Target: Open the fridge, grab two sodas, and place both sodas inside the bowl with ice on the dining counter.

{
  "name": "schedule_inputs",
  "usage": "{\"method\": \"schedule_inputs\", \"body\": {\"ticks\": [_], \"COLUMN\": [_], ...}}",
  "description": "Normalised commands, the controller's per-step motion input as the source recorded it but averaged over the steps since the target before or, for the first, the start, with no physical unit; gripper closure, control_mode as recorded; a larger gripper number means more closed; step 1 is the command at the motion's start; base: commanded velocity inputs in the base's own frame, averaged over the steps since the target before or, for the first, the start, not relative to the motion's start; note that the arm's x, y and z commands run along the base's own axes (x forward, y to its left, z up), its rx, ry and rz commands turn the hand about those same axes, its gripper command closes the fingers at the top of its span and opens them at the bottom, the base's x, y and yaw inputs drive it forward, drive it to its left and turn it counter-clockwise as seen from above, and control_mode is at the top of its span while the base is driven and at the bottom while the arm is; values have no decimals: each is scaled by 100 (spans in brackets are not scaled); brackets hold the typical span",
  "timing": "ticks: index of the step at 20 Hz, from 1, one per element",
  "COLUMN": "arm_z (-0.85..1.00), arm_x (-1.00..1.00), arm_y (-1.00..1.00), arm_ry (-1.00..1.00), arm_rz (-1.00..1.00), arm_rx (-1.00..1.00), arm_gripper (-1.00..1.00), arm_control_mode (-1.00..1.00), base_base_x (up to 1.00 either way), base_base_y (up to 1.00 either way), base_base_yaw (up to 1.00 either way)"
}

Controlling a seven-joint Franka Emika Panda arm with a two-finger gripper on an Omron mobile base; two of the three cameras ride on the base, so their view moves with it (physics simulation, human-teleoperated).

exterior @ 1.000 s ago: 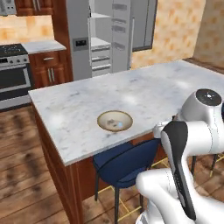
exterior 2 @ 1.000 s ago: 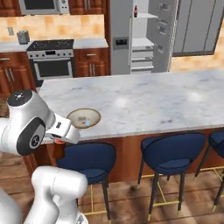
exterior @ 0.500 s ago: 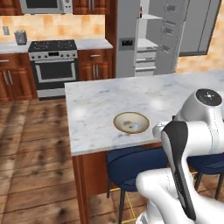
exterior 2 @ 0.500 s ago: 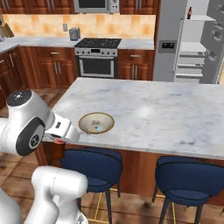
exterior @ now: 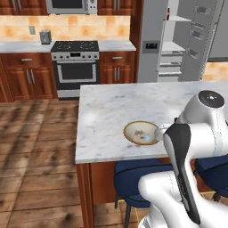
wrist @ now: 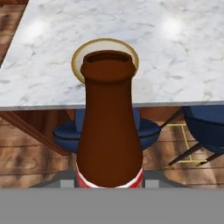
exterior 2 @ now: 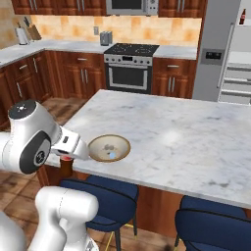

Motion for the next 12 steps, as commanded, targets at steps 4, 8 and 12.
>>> {"method": "schedule_inputs", "body": {"ticks": [4, 8, 12], "arm_z": [0, -8, -34], "arm_x": [100, 100, 100], "arm_y": [-31, -23, 0], "arm_ry": [8, 17, 24], "arm_rz": [18, 13, 5], "arm_rx": [7, 6, 0], "arm_gripper": [100, 100, 100], "arm_control_mode": [-100, -100, -100], "base_base_x": [0, 0, 0], "base_base_y": [0, 0, 0], "base_base_yaw": [0, 0, 0]}}
